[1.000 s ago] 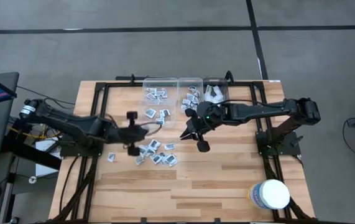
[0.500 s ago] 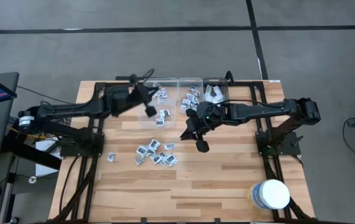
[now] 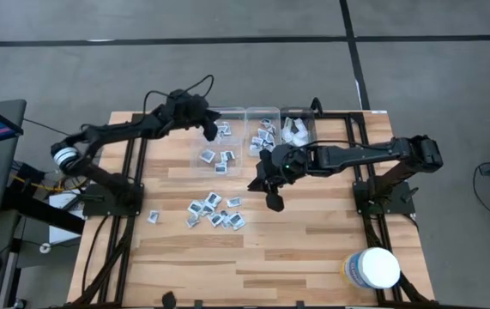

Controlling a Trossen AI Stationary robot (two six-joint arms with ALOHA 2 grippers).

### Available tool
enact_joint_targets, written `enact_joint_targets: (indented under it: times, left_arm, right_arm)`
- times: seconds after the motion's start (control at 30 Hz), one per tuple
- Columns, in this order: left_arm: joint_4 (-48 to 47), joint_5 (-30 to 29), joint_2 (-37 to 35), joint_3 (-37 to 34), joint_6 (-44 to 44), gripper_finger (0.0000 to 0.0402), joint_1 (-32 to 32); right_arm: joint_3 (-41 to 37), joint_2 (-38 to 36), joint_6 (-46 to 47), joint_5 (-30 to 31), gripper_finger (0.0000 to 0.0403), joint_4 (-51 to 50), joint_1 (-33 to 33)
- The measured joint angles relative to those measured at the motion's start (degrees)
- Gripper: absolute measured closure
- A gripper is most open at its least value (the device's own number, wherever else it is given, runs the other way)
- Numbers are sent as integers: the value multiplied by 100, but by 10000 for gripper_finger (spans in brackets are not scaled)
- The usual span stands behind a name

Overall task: Pick & Place First Aid Supplies
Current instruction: Put the ointment pack into the top left transparent bin

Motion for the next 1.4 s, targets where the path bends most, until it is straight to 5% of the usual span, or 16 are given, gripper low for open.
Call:
enact_joint_targets:
  times: [0.53, 0.77, 1.17, 1.4]
  left_arm:
    - [-276, 168, 348, 0, 187, 319, 159]
    - [-910, 73, -140, -2, 248, 314, 152]
    - [-2409, -2439, -1847, -2, 949, 318, -1128]
    - [-3460, -2833, -2231, -7, 421, 319, -2173]
  right_arm:
    - [0, 0, 239, 518, 366, 0, 76]
    - [0, 0, 224, 518, 366, -9, 76]
    - [0, 50, -74, 557, 366, 0, -36]
    - [0, 50, -218, 557, 366, 2, -133]
